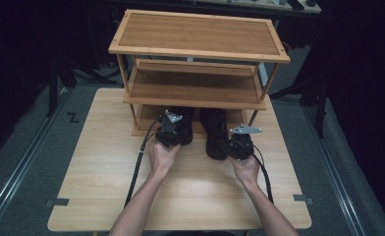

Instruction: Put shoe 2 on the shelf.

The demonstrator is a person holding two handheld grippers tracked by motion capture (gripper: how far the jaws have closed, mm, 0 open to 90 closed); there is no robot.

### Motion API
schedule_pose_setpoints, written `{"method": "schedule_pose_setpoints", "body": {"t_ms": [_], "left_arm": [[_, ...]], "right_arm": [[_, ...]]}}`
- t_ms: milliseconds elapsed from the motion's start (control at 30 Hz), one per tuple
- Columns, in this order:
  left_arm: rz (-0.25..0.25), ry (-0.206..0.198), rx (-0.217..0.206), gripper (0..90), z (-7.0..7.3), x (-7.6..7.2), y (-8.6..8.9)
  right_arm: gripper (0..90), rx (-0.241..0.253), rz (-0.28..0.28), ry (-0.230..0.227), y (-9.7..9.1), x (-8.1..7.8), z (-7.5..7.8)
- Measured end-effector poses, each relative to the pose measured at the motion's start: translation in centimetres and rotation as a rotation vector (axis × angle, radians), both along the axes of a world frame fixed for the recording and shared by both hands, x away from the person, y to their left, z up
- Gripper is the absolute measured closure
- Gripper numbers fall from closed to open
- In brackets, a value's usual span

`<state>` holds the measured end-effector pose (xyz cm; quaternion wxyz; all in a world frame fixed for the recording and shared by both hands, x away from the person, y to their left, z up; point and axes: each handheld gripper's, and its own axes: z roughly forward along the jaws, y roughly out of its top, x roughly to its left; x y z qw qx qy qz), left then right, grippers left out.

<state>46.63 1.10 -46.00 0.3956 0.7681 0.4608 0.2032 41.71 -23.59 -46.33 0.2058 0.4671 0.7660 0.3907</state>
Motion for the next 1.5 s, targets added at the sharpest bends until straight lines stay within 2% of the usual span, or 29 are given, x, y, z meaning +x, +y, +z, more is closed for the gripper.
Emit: {"method": "schedule_pose_setpoints", "body": {"t_ms": [133,167,300,633,1233,1367,1467,1500], "left_arm": [[-0.002,-0.006,0.011,62.0,-0.2,0.2,-0.3],[-0.001,-0.002,0.007,64.4,-0.2,0.2,-0.2],[-0.011,0.01,0.006,69.0,-0.1,0.4,-0.3],[-0.023,0.031,0.015,72.5,0.2,0.8,-0.3],[-0.04,0.031,0.012,72.8,0.1,1.0,-0.7],[-0.049,0.031,0.012,71.4,0.1,1.1,-0.6],[-0.053,0.022,0.016,66.6,0.2,1.0,-0.6],[-0.05,0.016,0.013,66.6,0.3,0.9,-0.5]], "right_arm": [[73.2,0.018,0.005,0.006,0.2,0.7,0.2],[73.4,0.006,0.001,0.007,0.4,1.3,0.3],[74.0,0.011,-0.005,0.021,0.7,2.5,0.3],[74.3,-0.005,-0.003,0.042,2.1,5.0,0.4],[73.6,-0.001,0.012,0.057,4.2,6.4,0.3],[68.2,-0.002,0.016,0.05,4.2,6.3,0.4],[52.9,-0.011,0.016,0.043,4.3,6.0,0.7],[52.9,-0.011,0.016,0.043,4.3,6.0,0.7]]}}
